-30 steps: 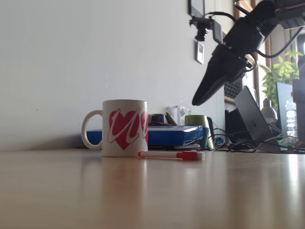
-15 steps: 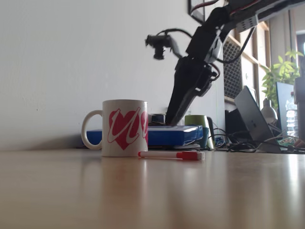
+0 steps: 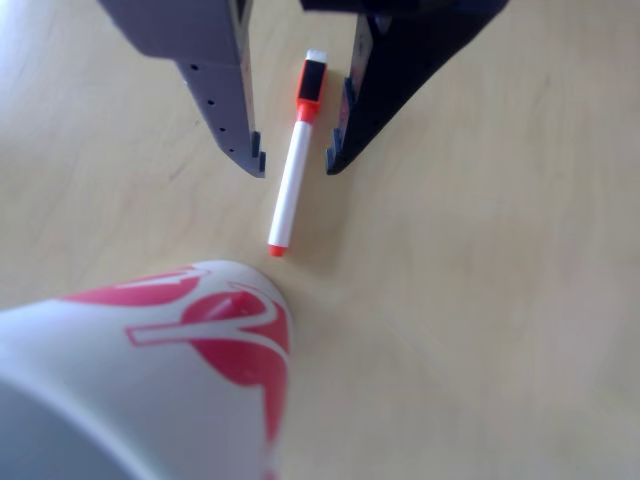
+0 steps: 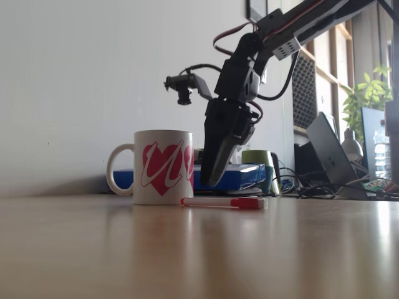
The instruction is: Grab the pen and place it in the cup.
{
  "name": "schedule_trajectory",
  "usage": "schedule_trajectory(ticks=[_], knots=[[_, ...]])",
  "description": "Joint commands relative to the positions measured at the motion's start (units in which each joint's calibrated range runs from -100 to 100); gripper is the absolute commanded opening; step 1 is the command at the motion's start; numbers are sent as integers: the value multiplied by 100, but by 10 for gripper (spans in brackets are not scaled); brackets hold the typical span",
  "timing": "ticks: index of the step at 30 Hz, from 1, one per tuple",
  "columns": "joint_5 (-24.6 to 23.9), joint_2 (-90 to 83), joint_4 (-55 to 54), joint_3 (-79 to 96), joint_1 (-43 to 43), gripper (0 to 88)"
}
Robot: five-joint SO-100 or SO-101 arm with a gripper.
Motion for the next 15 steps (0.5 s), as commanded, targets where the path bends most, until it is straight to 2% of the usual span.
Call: schedule_trajectory(ticks=[1,15], knots=[[-19,125,0,-268,170,164],[39,183,25,-259,145,163]])
